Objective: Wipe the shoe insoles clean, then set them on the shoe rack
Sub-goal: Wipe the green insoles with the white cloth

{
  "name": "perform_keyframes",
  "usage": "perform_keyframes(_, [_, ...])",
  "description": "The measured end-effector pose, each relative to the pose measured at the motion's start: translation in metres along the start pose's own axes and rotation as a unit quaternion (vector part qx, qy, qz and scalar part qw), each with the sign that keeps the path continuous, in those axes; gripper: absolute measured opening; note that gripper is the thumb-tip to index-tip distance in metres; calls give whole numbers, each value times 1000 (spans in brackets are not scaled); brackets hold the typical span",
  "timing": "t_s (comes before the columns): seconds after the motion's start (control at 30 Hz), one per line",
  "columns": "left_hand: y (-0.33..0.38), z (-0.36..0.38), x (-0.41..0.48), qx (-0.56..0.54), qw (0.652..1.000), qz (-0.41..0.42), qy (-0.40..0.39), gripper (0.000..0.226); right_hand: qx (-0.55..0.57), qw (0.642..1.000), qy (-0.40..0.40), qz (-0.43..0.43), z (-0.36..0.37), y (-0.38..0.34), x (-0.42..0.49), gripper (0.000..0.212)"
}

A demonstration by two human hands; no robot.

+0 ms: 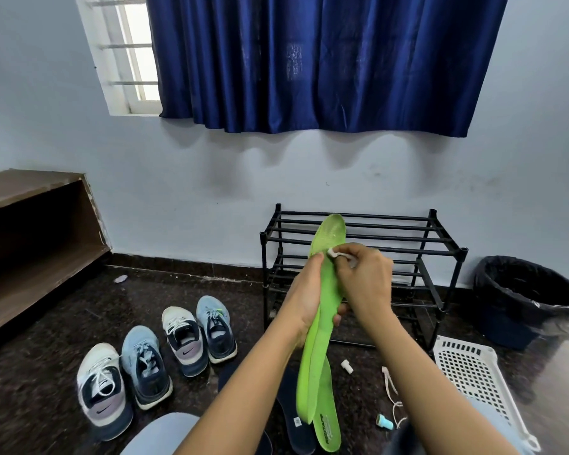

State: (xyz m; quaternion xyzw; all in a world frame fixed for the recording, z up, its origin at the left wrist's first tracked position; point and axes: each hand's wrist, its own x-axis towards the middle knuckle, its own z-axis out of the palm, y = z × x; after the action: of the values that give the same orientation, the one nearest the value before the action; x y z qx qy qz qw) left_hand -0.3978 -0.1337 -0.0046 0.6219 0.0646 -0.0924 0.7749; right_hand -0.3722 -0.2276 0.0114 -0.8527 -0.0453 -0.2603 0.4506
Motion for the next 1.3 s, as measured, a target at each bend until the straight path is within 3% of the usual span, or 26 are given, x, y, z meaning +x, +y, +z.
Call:
perform_keyframes(0.1, [2,-3,-1,-13,1000,-8,-21,67,-23,1000,2,-16,-3,4,1,12])
perform_keyframes(0.23, [11,-15,-1,-9,1000,-4,6,64,-49,995,-72,-53,3,1,-15,15])
perform_keyframes(0.37, [6,-15,1,-8,1000,-13,15,64,-48,995,-82,-31,7,5,-15,16])
perform_keyframes(0.6, [0,-4,-7,-54,997,-26,-52,61,-8,999,4,41,0,12,5,15])
perform_keyframes(0.8, [12,-15,-2,-44,998,-6,-33,66,-27,995,-86,-30,6,8,-14,19])
perform_keyframes(0.87, [7,-12,-1,-42,999,-12,-22,65,-21,995,-99,-18,6,10,-11,22])
perform_keyframes(1.07, [0,-4,-5,-64,996,-33,-56,62,-3,1000,-18,23,-1,15,4,17])
perform_keyframes(1.3, [7,-8,-3,-50,998,-25,-26,66,45,993,-99,41,6,13,-13,21])
